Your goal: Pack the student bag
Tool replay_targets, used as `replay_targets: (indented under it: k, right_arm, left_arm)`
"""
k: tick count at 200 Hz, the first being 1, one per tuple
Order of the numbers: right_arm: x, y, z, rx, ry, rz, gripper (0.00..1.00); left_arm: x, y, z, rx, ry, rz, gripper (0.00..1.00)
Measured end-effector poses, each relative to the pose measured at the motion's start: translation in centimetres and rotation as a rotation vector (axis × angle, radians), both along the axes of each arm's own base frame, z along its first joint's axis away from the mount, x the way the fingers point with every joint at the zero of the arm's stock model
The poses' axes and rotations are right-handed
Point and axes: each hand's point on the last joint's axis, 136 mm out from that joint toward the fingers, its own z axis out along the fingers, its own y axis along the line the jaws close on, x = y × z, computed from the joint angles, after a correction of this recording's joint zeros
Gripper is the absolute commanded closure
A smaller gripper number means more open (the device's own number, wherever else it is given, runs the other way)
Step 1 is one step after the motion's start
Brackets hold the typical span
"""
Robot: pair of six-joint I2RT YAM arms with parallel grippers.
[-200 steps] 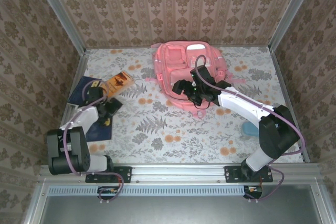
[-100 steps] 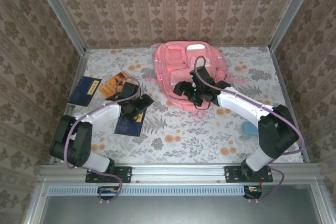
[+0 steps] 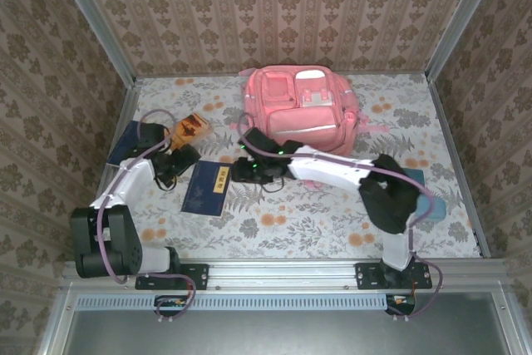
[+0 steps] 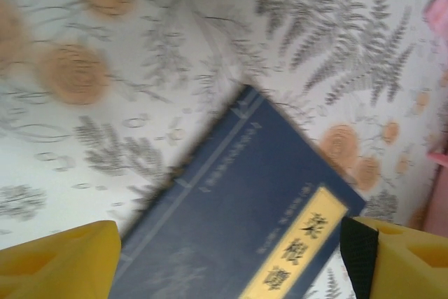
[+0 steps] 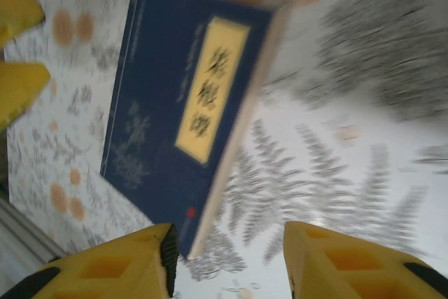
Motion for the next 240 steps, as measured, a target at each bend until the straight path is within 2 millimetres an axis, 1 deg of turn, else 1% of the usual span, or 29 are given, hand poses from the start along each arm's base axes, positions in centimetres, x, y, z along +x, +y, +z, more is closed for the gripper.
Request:
replay_targets:
  k: [14, 28, 47, 63, 81, 99, 121, 132, 144, 171, 184, 196, 215, 240]
  right_arm:
    - [-0.9, 3.0, -1.2, 0.006, 0.019, 0.053, 0.59]
    - [-1.9, 5.7, -2.4, 0.01, 0.04, 0.101, 0.59]
    - [-2.7, 8.1, -4.0, 0.004, 0.062, 0.141, 0.59]
    - [-2.8, 9.1, -5.3, -0.012, 0.078, 0.153, 0.59]
    - [-2.8, 9.0, -6.8, -0.045, 0.102, 0.15, 0.59]
    - [-2.6, 8.8, -6.7, -0.053, 0.105, 0.145, 0.58]
    - [-2.4, 8.1, -7.0, -0.071, 0.103, 0.133, 0.58]
    - [-2.6, 7.1, -7.0, -0.093, 0.098, 0.122, 0.58]
    - [-2.9, 5.3, -7.1, -0.126, 0.092, 0.103, 0.57]
    - [-3.6, 0.6, -7.2, -0.209, 0.083, 0.056, 0.55]
    - [-3.8, -1.2, -7.1, -0.242, 0.079, 0.037, 0.53]
    - [-3.9, -2.5, -6.9, -0.268, 0.071, 0.025, 0.5]
    - [-3.8, -3.7, -6.3, -0.287, 0.052, 0.02, 0.44]
    - [-2.8, -4.2, -4.6, -0.275, 0.005, 0.006, 0.43]
  left_arm:
    - [-0.8, 1.2, -0.5, 0.008, 0.022, 0.015, 0.18]
    - [-1.6, 1.8, -1.1, 0.01, 0.043, 0.02, 0.18]
    - [-2.3, 1.9, -1.7, 0.004, 0.066, 0.014, 0.18]
    - [-2.7, 1.7, -2.1, -0.002, 0.078, 0.006, 0.18]
    - [-3.0, 1.6, -2.4, -0.007, 0.088, 0.002, 0.19]
    - [-3.2, 1.4, -2.5, -0.014, 0.091, 0.0, 0.19]
    - [-3.5, 1.2, -2.7, -0.026, 0.092, -0.005, 0.19]
    - [-3.7, 1.0, -2.8, -0.035, 0.096, -0.009, 0.19]
    - [-3.8, 0.9, -2.9, -0.039, 0.098, -0.018, 0.19]
    - [-4.1, 0.5, -3.0, -0.055, 0.101, -0.037, 0.2]
    - [-4.3, 0.0, -3.2, -0.071, 0.106, -0.049, 0.2]
    - [-4.7, -0.7, -3.3, -0.085, 0.108, -0.07, 0.22]
    - [-5.3, -2.1, -3.0, -0.108, 0.099, -0.109, 0.23]
    - [-6.2, -3.6, -2.2, -0.142, 0.07, -0.142, 0.25]
